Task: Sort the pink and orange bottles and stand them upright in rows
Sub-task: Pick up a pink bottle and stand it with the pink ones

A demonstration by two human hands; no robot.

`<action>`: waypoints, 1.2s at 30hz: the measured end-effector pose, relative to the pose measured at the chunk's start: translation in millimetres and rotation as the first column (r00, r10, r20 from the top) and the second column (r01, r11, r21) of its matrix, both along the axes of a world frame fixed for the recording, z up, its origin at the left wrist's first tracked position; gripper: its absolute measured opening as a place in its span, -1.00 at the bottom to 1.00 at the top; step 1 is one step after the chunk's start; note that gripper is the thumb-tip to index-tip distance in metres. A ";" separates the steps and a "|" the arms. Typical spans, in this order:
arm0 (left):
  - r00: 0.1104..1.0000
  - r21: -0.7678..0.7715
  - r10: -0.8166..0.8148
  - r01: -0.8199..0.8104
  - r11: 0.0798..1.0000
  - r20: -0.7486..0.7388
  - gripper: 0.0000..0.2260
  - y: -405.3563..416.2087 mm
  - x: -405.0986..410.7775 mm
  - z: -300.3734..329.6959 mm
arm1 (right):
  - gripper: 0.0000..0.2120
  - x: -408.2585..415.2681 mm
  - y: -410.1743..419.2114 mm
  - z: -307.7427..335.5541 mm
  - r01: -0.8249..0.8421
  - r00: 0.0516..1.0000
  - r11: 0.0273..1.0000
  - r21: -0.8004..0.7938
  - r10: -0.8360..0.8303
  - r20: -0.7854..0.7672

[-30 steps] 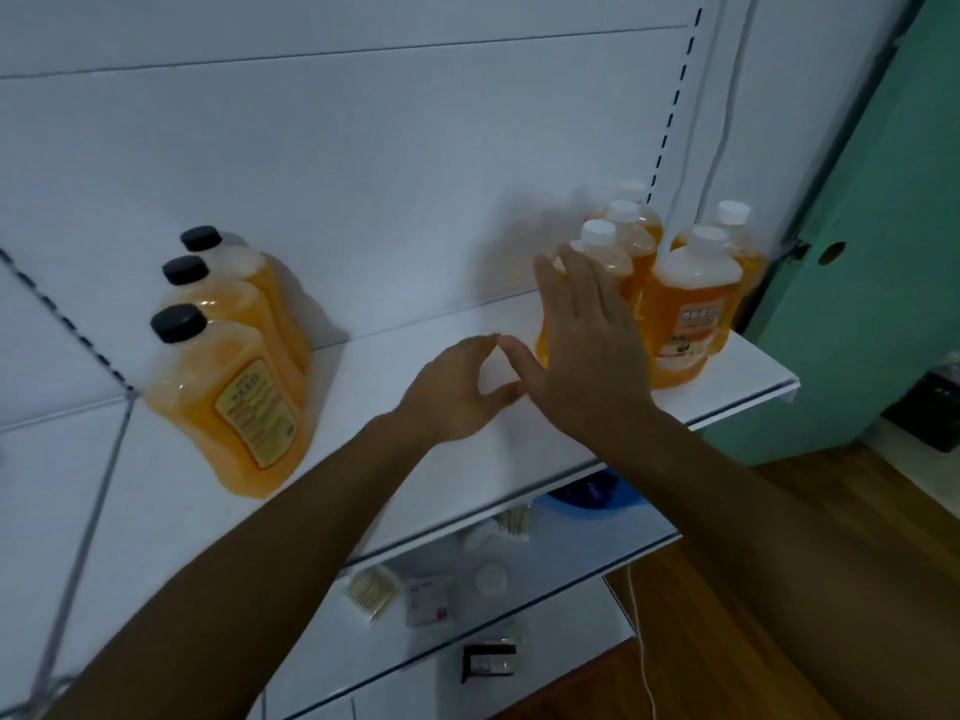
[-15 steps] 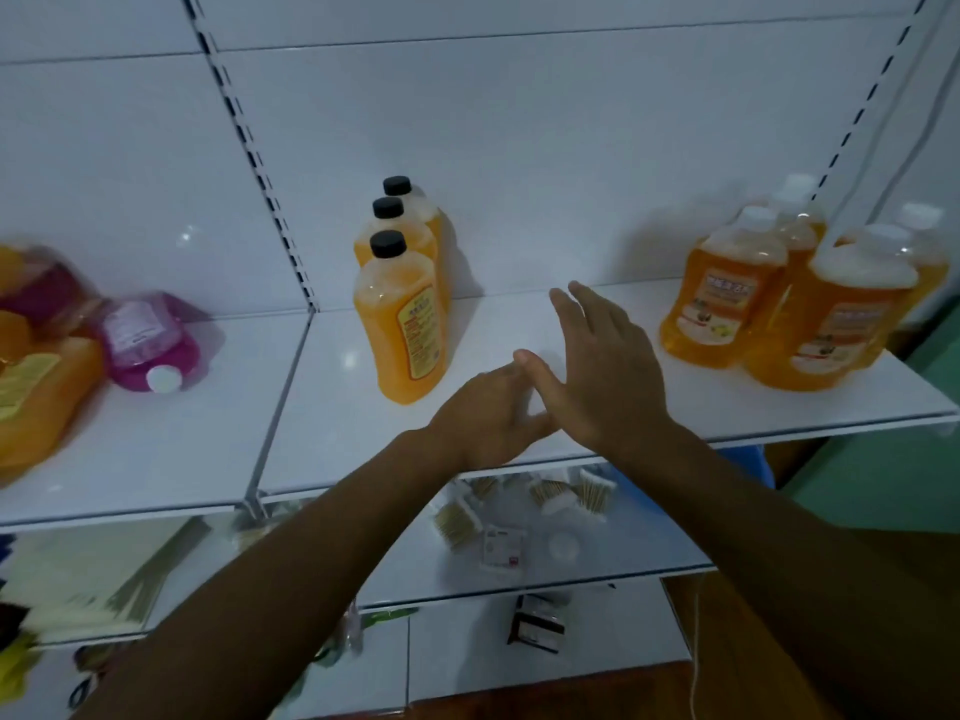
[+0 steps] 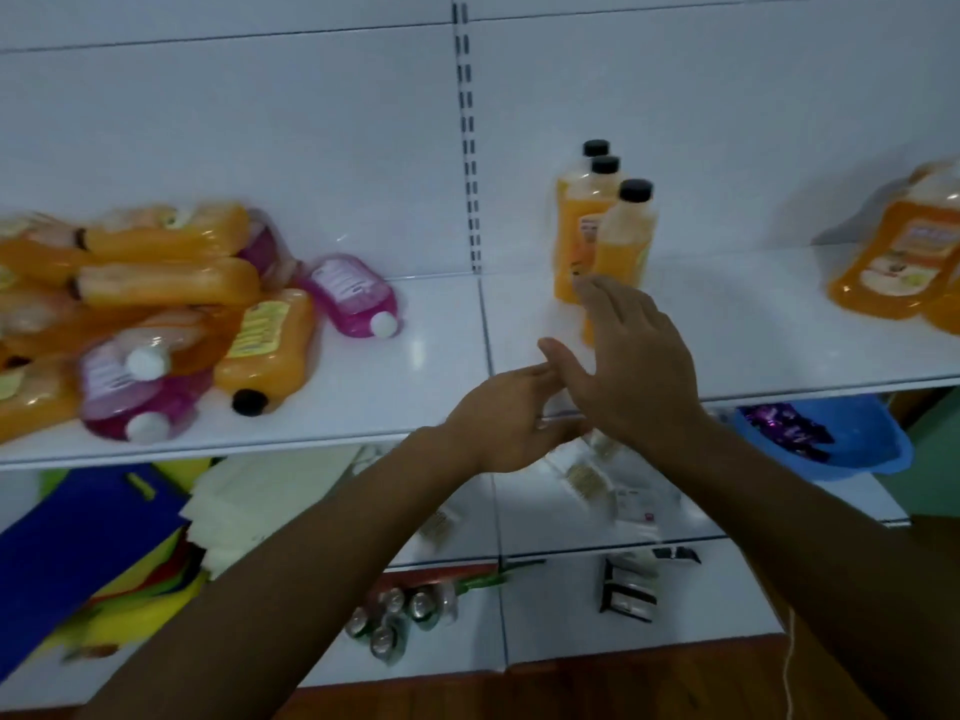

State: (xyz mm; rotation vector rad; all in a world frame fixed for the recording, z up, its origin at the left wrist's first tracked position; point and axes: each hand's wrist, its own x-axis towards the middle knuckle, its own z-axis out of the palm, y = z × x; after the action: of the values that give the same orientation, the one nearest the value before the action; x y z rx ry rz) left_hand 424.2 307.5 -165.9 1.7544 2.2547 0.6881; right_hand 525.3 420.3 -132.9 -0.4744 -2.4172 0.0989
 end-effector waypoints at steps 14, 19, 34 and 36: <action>0.837 0.082 0.426 -0.425 0.901 -0.344 -0.42 -214.0 -90.3 6.1 | -0.38 -116.1 -126.5 -5.8 -0.151 0.980 0.988 -0.016 0.152 0.132; 0.798 0.060 0.492 -0.505 0.861 -0.347 -0.41 -250.9 -102.4 6.0 | -0.43 -151.5 -126.4 -6.7 -0.203 0.969 0.979 -0.014 0.203 0.142; 0.752 0.071 0.525 -0.546 0.835 -0.398 -0.43 -164.1 -131.5 22.1 | -0.27 -206.2 -80.3 -32.8 -0.224 0.917 0.828 -0.514 0.358 0.177; 0.737 0.065 0.546 -0.571 0.818 -0.397 -0.42 -159.2 -135.4 18.0 | -0.12 -219.3 -81.0 -35.5 -0.223 0.906 0.823 -0.522 0.373 0.202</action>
State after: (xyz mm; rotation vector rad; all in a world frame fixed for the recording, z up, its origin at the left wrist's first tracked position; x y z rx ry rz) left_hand 288.7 148.4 -147.8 1.2491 3.1071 0.3492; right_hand 306.0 339.3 -168.4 -0.3335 -2.7448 0.8574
